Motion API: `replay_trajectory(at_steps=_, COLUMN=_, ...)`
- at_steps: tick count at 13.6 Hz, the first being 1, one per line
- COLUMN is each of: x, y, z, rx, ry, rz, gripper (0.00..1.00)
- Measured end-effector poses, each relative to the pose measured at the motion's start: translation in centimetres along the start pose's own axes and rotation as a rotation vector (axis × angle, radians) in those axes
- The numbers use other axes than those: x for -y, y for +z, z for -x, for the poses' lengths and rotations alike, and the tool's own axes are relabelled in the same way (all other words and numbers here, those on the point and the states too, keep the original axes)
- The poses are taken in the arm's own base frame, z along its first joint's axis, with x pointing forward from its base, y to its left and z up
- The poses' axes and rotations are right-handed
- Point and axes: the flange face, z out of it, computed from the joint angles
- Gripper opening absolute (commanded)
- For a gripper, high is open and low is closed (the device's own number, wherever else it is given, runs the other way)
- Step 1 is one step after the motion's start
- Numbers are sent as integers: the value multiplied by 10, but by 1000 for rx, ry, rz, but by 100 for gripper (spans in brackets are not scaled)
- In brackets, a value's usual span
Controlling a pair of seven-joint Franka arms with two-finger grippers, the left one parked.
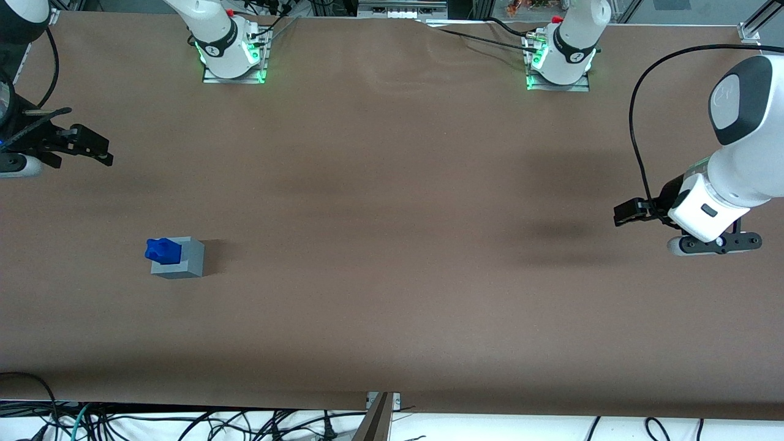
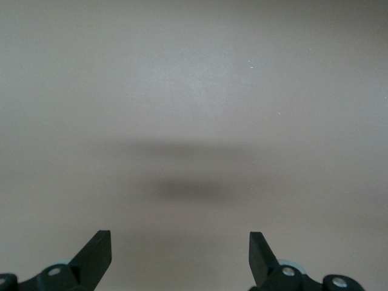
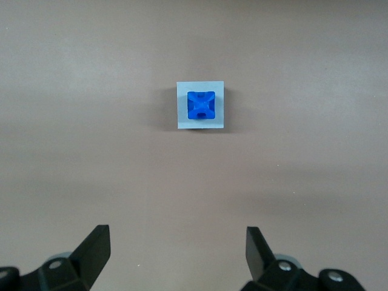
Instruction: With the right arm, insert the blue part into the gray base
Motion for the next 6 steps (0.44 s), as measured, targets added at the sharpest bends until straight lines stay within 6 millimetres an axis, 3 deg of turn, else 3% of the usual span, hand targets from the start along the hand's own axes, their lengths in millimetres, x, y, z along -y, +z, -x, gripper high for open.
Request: replay_trajectory(at_steps=6, x=2, y=0, z=0, rx=-3, ry=3, rz=0, gripper=99)
